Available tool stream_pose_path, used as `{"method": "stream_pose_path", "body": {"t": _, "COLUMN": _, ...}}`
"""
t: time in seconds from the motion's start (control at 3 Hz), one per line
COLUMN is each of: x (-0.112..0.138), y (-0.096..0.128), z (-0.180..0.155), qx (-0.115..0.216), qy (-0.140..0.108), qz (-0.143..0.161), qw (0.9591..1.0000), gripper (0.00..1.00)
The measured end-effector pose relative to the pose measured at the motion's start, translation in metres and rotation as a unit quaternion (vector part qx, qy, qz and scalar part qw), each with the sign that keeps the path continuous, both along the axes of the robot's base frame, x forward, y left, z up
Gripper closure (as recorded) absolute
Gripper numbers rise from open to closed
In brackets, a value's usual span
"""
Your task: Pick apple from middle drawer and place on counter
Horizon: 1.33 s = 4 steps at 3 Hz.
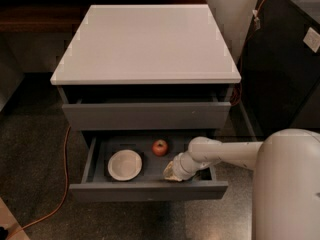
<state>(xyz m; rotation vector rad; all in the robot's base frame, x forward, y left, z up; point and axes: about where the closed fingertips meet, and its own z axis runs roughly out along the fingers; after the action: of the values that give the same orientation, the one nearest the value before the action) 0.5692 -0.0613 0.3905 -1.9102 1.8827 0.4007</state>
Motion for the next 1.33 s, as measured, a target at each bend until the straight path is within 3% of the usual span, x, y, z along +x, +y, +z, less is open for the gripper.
{"method": "stream_pose_path", "body": {"t": 0.33, "x": -0.006, "y": -0.001, "z": -0.003, "qx": 0.000, "qy": 0.002, "qz": 0.002, "qw": 1.0000, "gripper": 1.00}}
{"method": "stream_pose_path", "body": {"t": 0.67, "x": -0.049, "y": -0.007, "z": -0.014, "qx": 0.001, "qy": 0.009, "qz": 0.010, "qw": 0.9999, "gripper": 1.00}}
{"method": "stream_pose_path", "body": {"t": 1.0, "x": -0.056, "y": -0.009, "z": -0.017, "qx": 0.001, "qy": 0.011, "qz": 0.011, "qw": 0.9999, "gripper": 1.00}}
{"method": "stream_pose_path", "body": {"t": 1.33, "x": -0.081, "y": -0.016, "z": -0.022, "qx": 0.002, "qy": 0.014, "qz": 0.016, "qw": 0.9998, "gripper": 1.00}}
